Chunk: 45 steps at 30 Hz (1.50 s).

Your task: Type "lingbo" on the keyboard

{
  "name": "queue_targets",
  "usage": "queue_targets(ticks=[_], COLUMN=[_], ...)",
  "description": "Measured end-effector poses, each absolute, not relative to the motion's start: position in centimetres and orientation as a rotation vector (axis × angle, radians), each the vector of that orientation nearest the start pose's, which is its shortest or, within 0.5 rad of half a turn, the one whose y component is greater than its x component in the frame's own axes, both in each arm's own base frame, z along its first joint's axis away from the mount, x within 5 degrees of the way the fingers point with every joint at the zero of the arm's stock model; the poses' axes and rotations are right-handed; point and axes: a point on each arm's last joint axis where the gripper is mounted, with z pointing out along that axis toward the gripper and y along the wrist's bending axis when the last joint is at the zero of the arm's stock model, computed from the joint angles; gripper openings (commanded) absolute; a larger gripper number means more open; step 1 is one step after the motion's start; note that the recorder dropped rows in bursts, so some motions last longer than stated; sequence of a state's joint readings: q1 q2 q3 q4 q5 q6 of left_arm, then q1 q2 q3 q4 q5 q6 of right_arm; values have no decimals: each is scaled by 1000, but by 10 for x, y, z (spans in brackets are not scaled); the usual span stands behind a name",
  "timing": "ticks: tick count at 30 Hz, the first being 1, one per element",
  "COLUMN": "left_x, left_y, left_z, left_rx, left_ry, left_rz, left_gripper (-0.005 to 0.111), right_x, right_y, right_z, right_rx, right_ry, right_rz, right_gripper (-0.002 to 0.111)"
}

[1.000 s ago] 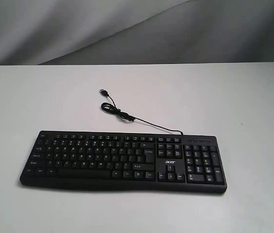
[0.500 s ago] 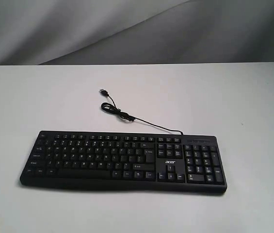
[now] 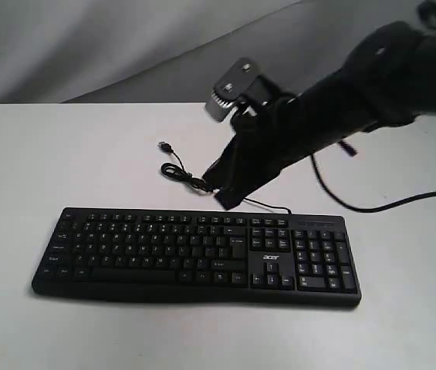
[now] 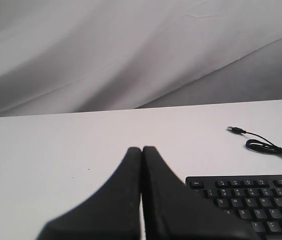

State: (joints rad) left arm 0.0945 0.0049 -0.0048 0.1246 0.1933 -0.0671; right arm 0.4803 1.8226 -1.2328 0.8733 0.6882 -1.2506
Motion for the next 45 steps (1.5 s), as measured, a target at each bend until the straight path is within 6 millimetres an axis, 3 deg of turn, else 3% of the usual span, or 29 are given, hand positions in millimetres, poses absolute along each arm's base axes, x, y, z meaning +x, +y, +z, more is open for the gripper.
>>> queue_targets(ticks=[2, 6, 15, 45], left_x=[56, 56, 56, 56], left_y=[7, 7, 7, 7], left_z=[197, 197, 197, 197], left_rx=[-51, -51, -51, -51], left_ry=[1676, 1676, 1676, 1676], left_rz=[133, 133, 133, 133], left_gripper=[1, 1, 1, 1], right_x=[317, 317, 322, 320], right_y=[240, 266, 272, 272], right_z=[198, 167, 131, 119], right_rx=[-1435, -1533, -1557, -1580], right_ry=[2086, 2087, 2146, 2175], right_rz=[693, 690, 566, 587], right_gripper=[0, 0, 0, 0])
